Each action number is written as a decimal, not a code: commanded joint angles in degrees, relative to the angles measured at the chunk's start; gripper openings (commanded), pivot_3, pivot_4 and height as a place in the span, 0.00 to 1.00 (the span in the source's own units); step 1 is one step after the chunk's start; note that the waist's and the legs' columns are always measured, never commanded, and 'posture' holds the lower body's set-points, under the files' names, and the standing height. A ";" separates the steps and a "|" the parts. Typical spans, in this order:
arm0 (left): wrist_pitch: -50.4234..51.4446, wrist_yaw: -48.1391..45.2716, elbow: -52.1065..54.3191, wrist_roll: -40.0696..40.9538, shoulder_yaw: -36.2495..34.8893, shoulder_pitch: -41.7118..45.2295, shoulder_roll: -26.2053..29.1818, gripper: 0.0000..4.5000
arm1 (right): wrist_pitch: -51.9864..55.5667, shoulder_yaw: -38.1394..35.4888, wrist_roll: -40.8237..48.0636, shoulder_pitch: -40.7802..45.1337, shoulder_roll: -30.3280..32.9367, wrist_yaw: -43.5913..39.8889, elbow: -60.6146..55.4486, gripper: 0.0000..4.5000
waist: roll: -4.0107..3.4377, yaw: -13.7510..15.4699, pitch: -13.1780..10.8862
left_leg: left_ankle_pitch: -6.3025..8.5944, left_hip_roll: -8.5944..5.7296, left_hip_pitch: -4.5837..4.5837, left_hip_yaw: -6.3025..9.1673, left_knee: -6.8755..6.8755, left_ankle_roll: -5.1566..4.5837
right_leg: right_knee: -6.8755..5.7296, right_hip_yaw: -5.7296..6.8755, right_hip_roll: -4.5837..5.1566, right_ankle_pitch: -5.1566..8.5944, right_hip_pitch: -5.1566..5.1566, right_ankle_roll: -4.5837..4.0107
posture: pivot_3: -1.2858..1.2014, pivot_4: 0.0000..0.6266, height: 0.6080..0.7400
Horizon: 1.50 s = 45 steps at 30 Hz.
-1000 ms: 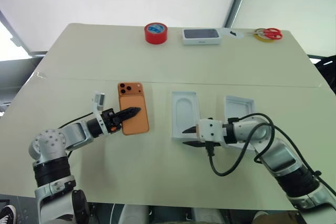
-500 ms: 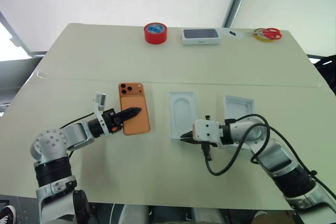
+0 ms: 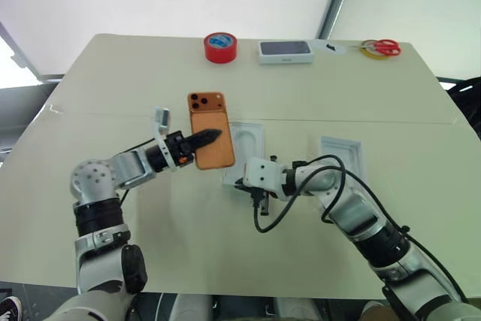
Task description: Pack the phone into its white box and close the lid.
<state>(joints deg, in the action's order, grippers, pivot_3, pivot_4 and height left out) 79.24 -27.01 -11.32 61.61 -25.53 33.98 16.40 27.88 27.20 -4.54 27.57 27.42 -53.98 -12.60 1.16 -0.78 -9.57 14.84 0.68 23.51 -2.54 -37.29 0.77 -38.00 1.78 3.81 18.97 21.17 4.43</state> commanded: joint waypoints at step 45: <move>-1.48 -15.11 -21.06 -20.14 17.93 15.72 0.35 0.60 | -16.61 -18.49 12.00 -3.05 8.98 -3.34 8.64 0.78 | 0.02 0.20 -0.02 | -0.01 0.13 0.03 -0.08 -0.12 -0.02 | -0.05 -0.05 -0.13 0.00 -0.01 0.00 | 0.52 0.24 1.00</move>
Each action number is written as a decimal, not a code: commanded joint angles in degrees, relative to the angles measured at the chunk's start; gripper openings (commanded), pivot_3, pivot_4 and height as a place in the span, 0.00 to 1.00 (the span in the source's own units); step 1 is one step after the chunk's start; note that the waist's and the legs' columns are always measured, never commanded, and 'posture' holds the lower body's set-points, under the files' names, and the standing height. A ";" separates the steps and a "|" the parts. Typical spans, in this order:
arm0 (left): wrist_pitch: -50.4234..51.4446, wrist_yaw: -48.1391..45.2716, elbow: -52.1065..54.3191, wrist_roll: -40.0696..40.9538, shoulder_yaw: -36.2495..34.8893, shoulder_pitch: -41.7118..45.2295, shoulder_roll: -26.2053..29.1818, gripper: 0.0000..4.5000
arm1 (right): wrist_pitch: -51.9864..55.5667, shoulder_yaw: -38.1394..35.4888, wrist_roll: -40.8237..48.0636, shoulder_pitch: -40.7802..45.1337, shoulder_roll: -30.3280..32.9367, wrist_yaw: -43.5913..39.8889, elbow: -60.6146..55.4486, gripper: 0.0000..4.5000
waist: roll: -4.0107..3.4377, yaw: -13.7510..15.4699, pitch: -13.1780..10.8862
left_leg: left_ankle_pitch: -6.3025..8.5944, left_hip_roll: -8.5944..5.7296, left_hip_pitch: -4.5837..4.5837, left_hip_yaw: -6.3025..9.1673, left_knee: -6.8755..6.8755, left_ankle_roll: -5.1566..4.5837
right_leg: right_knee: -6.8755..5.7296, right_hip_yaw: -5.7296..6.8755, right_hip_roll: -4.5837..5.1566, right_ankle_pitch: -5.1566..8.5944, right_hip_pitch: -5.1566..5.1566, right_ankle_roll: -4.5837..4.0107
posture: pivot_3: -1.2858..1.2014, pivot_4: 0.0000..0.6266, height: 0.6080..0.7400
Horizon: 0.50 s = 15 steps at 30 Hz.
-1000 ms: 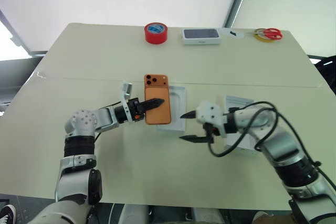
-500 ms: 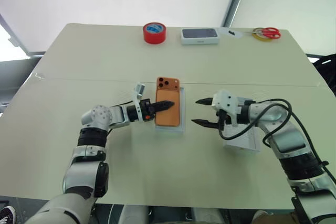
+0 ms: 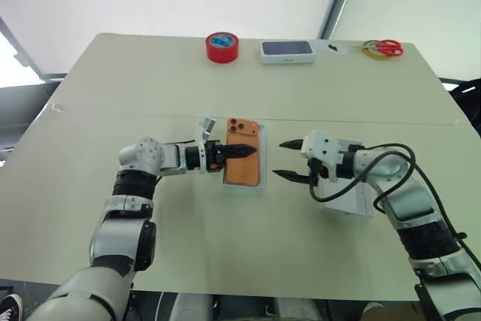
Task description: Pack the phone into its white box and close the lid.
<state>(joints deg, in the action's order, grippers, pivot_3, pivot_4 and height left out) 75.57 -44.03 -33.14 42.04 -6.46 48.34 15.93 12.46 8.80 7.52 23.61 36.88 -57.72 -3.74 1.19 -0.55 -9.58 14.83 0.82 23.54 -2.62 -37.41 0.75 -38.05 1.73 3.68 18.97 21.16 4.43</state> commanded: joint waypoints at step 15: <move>-0.17 -2.56 5.62 -4.20 4.57 3.60 7.75 0.60 | -3.19 1.67 -0.95 2.44 -2.58 1.52 1.88 0.78 | -0.01 -0.05 -0.01 | -0.03 0.04 0.00 -0.03 0.00 0.06 | -0.04 -0.04 -0.04 0.00 0.06 0.00 | 0.52 0.24 1.00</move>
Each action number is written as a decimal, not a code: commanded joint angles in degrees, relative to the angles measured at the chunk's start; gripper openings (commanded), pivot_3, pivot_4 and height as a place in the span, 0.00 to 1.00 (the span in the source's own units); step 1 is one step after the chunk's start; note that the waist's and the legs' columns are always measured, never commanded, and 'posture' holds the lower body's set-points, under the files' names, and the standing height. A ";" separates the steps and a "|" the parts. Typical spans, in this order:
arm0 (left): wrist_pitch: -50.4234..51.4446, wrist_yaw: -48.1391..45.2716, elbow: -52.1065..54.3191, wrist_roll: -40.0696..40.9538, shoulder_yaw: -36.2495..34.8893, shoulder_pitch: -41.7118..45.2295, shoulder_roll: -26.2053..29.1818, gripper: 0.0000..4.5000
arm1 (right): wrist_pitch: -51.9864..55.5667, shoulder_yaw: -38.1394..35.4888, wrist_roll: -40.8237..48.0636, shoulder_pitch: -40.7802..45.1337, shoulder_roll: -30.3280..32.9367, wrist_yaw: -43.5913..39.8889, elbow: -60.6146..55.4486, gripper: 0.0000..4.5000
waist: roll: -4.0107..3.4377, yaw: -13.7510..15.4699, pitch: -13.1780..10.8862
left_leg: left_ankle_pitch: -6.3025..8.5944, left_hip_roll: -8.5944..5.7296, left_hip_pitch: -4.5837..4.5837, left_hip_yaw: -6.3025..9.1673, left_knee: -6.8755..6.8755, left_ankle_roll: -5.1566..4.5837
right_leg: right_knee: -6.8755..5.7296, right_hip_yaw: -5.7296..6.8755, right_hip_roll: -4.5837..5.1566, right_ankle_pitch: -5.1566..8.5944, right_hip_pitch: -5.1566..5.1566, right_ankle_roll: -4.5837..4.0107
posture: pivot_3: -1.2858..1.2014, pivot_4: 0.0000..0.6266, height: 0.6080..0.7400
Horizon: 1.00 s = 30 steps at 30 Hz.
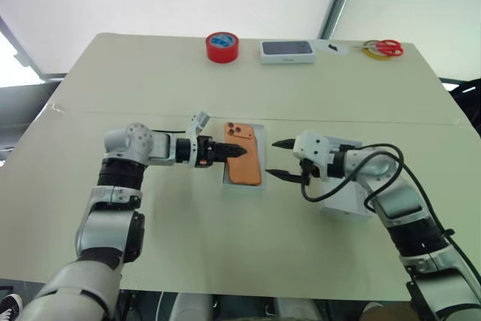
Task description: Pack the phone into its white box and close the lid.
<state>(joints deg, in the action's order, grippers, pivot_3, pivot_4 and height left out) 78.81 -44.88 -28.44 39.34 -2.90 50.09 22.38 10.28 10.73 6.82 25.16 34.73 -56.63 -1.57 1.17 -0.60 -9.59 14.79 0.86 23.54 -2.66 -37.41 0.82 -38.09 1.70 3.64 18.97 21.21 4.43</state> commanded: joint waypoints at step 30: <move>-37.36 0.52 18.17 -18.71 7.13 -12.13 8.30 0.00 | -8.32 2.16 -9.84 5.91 -1.98 7.23 9.25 0.12 | -0.01 -0.05 0.00 | 0.01 0.01 0.01 -0.04 0.03 -0.02 | -0.02 -0.04 0.01 0.00 0.07 0.00 | 0.52 0.24 1.00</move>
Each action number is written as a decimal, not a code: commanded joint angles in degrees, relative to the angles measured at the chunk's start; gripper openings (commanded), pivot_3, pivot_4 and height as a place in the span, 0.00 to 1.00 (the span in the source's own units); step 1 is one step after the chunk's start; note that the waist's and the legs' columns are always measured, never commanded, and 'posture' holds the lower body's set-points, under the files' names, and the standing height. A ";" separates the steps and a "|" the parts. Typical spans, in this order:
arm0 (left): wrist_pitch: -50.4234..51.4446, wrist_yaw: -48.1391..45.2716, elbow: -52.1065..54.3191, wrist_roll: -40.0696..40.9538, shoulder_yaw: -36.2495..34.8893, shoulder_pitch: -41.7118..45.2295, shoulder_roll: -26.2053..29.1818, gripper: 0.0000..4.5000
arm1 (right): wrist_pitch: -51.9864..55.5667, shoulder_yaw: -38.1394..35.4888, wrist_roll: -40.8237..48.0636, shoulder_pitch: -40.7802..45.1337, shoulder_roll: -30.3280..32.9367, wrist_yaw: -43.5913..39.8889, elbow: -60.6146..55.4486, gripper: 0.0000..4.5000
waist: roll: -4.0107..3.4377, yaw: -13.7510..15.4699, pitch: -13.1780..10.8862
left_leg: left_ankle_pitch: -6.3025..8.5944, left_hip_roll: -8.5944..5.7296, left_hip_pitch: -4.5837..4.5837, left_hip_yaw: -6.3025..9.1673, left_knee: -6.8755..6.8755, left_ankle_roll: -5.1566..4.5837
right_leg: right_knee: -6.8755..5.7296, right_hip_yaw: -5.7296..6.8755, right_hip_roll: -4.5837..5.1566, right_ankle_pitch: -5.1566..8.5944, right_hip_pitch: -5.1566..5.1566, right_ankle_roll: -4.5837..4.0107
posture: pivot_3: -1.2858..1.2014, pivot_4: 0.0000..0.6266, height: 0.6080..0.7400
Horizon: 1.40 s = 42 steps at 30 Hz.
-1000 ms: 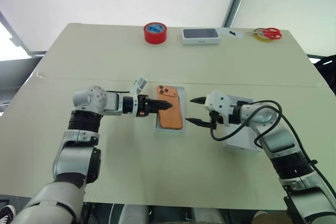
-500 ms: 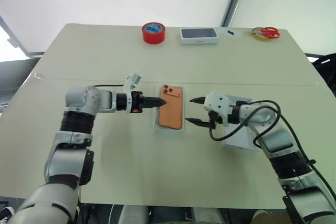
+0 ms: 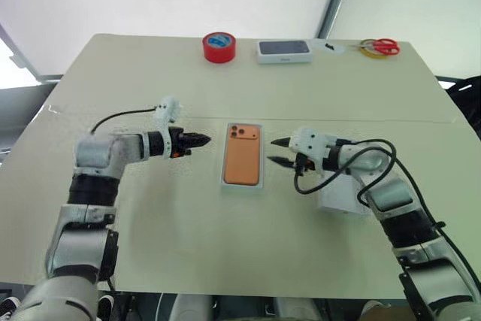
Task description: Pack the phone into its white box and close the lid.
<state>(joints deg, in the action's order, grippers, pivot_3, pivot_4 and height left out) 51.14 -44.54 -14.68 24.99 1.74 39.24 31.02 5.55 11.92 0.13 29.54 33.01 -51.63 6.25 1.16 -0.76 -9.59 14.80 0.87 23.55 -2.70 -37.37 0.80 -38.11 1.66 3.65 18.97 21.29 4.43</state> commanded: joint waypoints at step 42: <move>-33.77 -12.04 0.97 -16.43 20.23 -7.55 -22.74 0.00 | 1.90 -10.34 1.50 -22.76 20.37 -9.94 -16.73 0.01 | -0.09 1.79 0.04 | 0.48 -0.03 0.00 0.05 -0.66 -0.83 | 0.02 0.09 0.06 -0.01 -0.48 0.02 | 0.52 0.24 1.00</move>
<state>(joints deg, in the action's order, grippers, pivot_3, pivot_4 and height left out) 19.15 -56.75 -13.89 8.54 20.69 30.21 10.23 8.02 2.90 -0.15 7.32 52.57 -60.26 -8.08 1.08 1.03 -9.56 15.30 0.84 23.55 -2.65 -38.05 -0.06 -38.08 1.74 3.71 18.97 20.79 4.45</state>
